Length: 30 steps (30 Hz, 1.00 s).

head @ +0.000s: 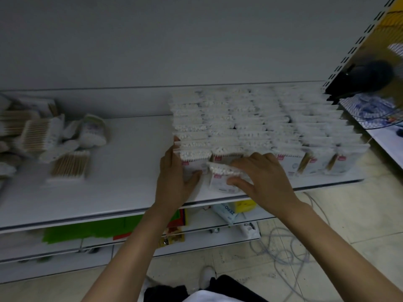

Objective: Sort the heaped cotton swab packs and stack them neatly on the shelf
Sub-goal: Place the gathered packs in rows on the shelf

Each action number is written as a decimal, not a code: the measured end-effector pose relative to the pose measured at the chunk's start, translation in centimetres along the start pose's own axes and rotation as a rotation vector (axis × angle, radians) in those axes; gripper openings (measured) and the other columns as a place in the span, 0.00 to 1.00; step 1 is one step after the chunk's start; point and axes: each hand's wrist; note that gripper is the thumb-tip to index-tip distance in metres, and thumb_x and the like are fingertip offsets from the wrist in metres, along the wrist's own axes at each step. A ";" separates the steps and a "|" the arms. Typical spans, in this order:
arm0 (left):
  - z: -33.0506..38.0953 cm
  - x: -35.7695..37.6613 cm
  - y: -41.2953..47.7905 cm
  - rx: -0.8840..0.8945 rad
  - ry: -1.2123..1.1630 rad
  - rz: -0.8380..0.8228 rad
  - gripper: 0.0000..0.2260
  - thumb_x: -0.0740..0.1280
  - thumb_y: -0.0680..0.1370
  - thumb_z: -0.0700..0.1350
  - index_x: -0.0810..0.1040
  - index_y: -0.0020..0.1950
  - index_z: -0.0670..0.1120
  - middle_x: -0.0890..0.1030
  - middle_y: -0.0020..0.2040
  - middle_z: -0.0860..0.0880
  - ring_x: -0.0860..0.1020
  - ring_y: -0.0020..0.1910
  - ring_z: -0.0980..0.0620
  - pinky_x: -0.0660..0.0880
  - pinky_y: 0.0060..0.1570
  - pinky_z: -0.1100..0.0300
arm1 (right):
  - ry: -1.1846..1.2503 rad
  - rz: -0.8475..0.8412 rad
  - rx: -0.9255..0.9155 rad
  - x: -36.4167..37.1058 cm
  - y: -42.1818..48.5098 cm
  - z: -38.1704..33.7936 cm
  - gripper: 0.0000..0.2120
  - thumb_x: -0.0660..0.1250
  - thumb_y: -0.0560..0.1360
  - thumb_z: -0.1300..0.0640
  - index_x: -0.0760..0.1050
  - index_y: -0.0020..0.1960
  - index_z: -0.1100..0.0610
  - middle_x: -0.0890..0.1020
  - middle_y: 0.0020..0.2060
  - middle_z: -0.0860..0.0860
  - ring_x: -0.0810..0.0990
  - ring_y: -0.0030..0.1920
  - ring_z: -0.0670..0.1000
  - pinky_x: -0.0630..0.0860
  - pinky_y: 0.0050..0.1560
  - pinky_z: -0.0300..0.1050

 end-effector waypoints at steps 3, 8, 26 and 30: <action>0.0 0.1 0.2 -0.016 0.009 -0.021 0.33 0.74 0.73 0.45 0.63 0.72 0.37 0.68 0.67 0.39 0.66 0.66 0.41 0.61 0.61 0.62 | -0.055 -0.031 -0.058 -0.4 0.4 -0.2 0.17 0.62 0.74 0.46 0.81 0.56 0.55 0.83 0.40 0.50 0.76 0.40 0.53 0.60 0.41 0.45; -0.1 -1.5 0.8 -0.059 -0.296 -0.163 0.49 0.77 0.66 0.59 0.53 0.77 0.45 0.66 0.71 0.56 0.66 0.70 0.57 0.63 0.71 0.58 | 0.147 -0.040 -0.022 -2.5 4.2 -2.0 0.15 0.63 0.75 0.47 0.80 0.56 0.52 0.83 0.42 0.47 0.73 0.41 0.48 0.59 0.41 0.43; -6.4 -6.2 -0.2 0.083 0.456 -0.115 0.39 0.43 0.77 0.71 0.78 0.64 0.46 0.76 0.67 0.44 0.73 0.67 0.44 0.64 0.66 0.37 | -0.457 -0.382 -0.104 6.2 27.3 -4.5 0.11 0.62 0.74 0.61 0.72 0.56 0.57 0.81 0.49 0.55 0.76 0.51 0.57 0.62 0.58 0.47; -6.8 -6.1 0.0 0.081 0.425 -0.053 0.33 0.42 0.81 0.63 0.81 0.61 0.46 0.78 0.65 0.45 0.75 0.65 0.45 0.65 0.65 0.39 | -0.663 -0.477 -0.225 6.9 27.4 -5.0 0.09 0.63 0.74 0.60 0.75 0.53 0.54 0.80 0.50 0.51 0.76 0.54 0.54 0.62 0.61 0.46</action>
Point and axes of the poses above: each hand's wrist, its own y-axis towards the middle knuckle, its own x-axis out of the palm, z = x × y
